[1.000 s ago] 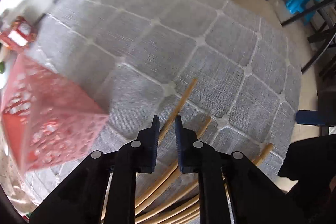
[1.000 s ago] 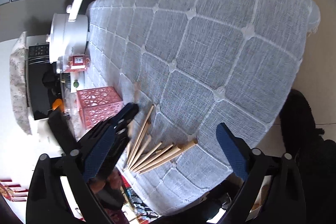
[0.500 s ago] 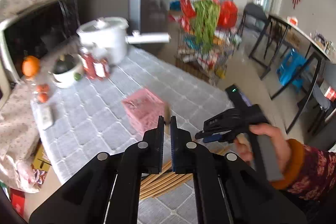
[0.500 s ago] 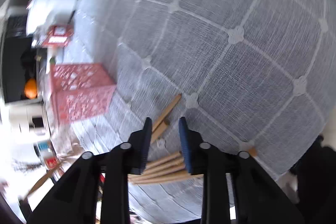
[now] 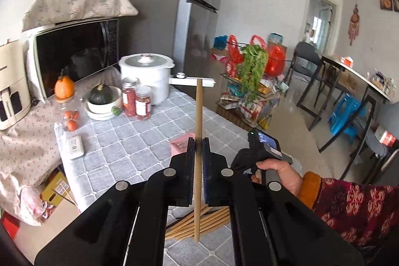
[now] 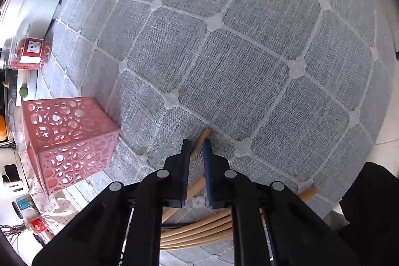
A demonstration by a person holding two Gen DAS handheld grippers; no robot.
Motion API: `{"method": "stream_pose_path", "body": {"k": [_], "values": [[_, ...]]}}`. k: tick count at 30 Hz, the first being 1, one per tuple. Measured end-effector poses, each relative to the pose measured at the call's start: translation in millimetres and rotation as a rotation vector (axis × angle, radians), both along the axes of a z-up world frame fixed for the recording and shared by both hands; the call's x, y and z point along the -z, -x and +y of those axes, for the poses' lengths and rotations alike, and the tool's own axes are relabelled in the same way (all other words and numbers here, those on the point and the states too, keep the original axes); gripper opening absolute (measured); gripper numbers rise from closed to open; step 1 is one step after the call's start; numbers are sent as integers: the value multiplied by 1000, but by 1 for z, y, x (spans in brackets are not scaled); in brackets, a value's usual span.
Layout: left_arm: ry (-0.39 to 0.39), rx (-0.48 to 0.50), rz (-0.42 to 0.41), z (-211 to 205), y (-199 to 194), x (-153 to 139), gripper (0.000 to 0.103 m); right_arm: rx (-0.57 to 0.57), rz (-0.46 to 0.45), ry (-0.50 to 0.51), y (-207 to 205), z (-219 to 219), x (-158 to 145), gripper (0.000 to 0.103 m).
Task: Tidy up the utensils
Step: 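Lift the held wooden sticks upright with both tools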
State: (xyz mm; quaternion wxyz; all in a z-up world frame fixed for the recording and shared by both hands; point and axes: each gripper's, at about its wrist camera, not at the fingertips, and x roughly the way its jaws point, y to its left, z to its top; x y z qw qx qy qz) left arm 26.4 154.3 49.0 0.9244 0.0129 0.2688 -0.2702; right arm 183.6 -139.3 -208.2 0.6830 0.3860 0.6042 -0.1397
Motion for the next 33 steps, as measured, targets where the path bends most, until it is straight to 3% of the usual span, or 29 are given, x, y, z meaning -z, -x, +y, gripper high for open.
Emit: {"method": "stream_pose_path", "body": {"k": [3,6,8,13,17,19,20,21,23,26,29,33], "values": [[17,-29,-4,8,2,-4,5,33,-53,-80,9,-7,0,8],[39,-58,-17,12,5,-9,5,4,-145,-88,23,-9,-26,7],[57,-79,-26,14,5,-14,5,-28,-211,-75,32,-9,-50,0],[108,-131,-9,11,-7,-21,5,-114,-431,32,65,-16,-140,0],[138,-144,8,2,-15,-22,5,-192,-481,59,81,-29,-184,1],[148,-145,12,-2,-17,-23,5,-229,-448,31,82,-35,-181,5],[155,-144,13,-4,-18,-23,5,-237,-411,4,76,-37,-167,6],[159,-144,12,-5,-18,-25,5,-231,-383,-11,77,-39,-156,14],[165,-144,4,-8,-15,-27,5,-224,-273,-59,63,-36,-112,24],[164,-143,-22,-7,-9,-31,5,-199,-153,-89,42,-29,-57,24],[176,-144,-31,3,-6,-33,5,-139,-98,-107,25,-25,-26,24],[180,-137,-35,14,-5,-33,5,-105,-39,-83,5,-16,-8,22]]}}
